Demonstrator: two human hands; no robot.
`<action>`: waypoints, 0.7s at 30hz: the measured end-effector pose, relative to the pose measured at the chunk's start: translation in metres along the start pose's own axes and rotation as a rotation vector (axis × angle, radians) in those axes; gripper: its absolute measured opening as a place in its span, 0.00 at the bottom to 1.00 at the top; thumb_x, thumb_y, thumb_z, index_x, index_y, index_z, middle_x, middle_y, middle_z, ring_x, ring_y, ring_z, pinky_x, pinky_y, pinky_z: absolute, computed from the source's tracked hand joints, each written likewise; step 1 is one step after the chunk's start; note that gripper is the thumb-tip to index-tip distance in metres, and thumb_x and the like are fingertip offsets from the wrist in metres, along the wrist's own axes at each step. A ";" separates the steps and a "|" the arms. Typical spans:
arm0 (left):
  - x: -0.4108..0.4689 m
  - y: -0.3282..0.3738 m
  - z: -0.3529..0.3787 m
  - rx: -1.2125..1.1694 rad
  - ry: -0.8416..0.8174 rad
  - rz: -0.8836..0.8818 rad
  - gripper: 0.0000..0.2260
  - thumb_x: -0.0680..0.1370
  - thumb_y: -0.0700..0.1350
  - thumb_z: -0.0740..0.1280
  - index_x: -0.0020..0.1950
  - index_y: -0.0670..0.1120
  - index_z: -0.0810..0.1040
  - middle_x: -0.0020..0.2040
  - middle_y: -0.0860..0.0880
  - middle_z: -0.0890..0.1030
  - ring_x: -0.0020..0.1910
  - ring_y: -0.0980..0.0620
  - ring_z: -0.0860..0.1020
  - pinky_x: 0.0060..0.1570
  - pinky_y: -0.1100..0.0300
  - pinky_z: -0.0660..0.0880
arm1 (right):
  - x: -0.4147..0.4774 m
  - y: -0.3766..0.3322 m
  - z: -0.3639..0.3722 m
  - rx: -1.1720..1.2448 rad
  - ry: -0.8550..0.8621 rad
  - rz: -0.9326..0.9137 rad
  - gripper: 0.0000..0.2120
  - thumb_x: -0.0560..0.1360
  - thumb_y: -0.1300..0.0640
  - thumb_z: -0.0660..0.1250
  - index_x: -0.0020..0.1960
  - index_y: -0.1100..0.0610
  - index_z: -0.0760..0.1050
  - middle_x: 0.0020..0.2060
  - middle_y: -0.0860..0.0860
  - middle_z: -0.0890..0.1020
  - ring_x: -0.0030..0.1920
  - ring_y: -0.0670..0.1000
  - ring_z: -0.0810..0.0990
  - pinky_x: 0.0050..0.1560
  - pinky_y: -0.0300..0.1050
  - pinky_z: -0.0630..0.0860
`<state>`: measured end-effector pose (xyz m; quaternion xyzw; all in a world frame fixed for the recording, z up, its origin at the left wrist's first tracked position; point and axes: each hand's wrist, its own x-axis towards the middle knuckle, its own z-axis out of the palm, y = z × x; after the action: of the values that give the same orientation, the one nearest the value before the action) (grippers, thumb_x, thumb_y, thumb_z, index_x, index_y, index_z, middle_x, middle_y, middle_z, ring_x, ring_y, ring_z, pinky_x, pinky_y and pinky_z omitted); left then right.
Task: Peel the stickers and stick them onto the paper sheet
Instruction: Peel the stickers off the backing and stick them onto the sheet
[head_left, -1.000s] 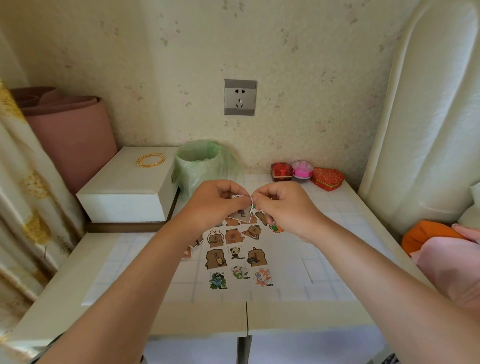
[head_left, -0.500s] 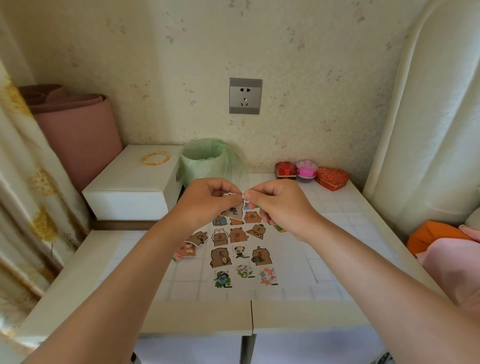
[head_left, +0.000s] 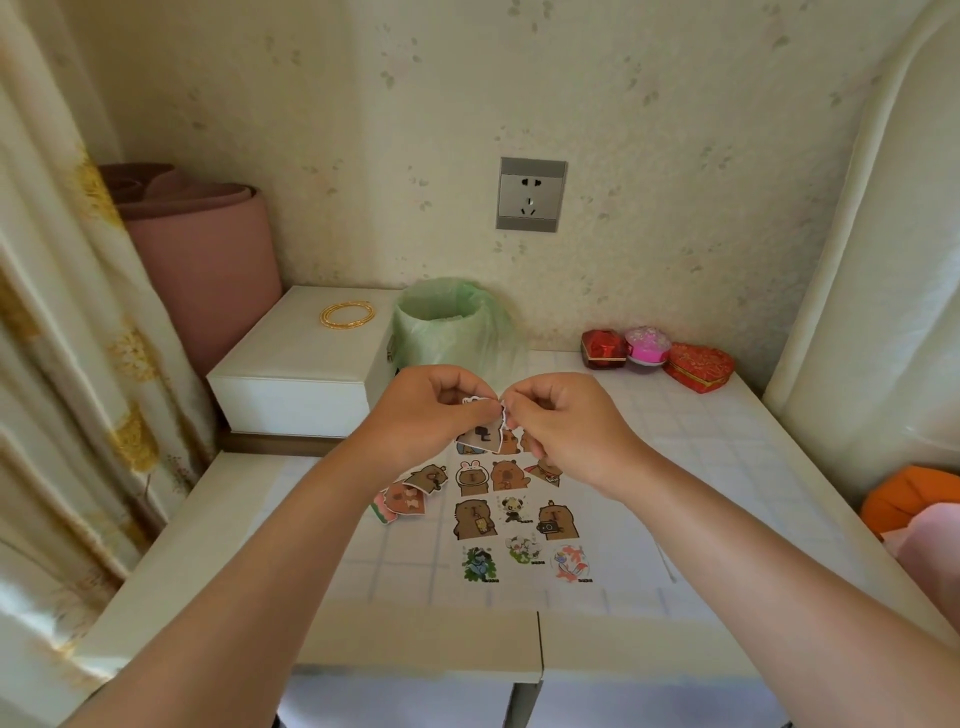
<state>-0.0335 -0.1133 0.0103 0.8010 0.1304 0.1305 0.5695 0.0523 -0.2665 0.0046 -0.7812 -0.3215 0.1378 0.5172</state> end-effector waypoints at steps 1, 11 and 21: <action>0.000 0.000 -0.001 -0.006 0.000 0.000 0.02 0.75 0.40 0.74 0.47 0.43 0.84 0.39 0.43 0.86 0.36 0.51 0.82 0.39 0.64 0.79 | 0.001 0.000 0.002 0.007 0.004 0.005 0.13 0.81 0.58 0.64 0.40 0.60 0.80 0.21 0.48 0.74 0.21 0.44 0.69 0.25 0.36 0.65; 0.001 -0.019 -0.005 0.267 0.336 0.160 0.10 0.70 0.54 0.77 0.40 0.55 0.76 0.38 0.59 0.77 0.33 0.58 0.74 0.37 0.60 0.72 | 0.007 -0.008 0.018 0.062 0.125 -0.023 0.12 0.80 0.60 0.66 0.39 0.54 0.81 0.20 0.41 0.75 0.20 0.41 0.70 0.24 0.32 0.68; -0.006 -0.017 -0.003 0.022 0.312 0.036 0.04 0.77 0.48 0.71 0.43 0.51 0.83 0.37 0.54 0.84 0.39 0.56 0.84 0.48 0.49 0.82 | 0.019 -0.003 0.041 -0.116 0.283 -0.224 0.07 0.78 0.55 0.69 0.43 0.50 0.84 0.31 0.39 0.82 0.33 0.41 0.79 0.37 0.36 0.74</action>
<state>-0.0410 -0.1071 -0.0052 0.7795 0.2045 0.2620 0.5310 0.0430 -0.2237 -0.0085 -0.7806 -0.3377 -0.0508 0.5236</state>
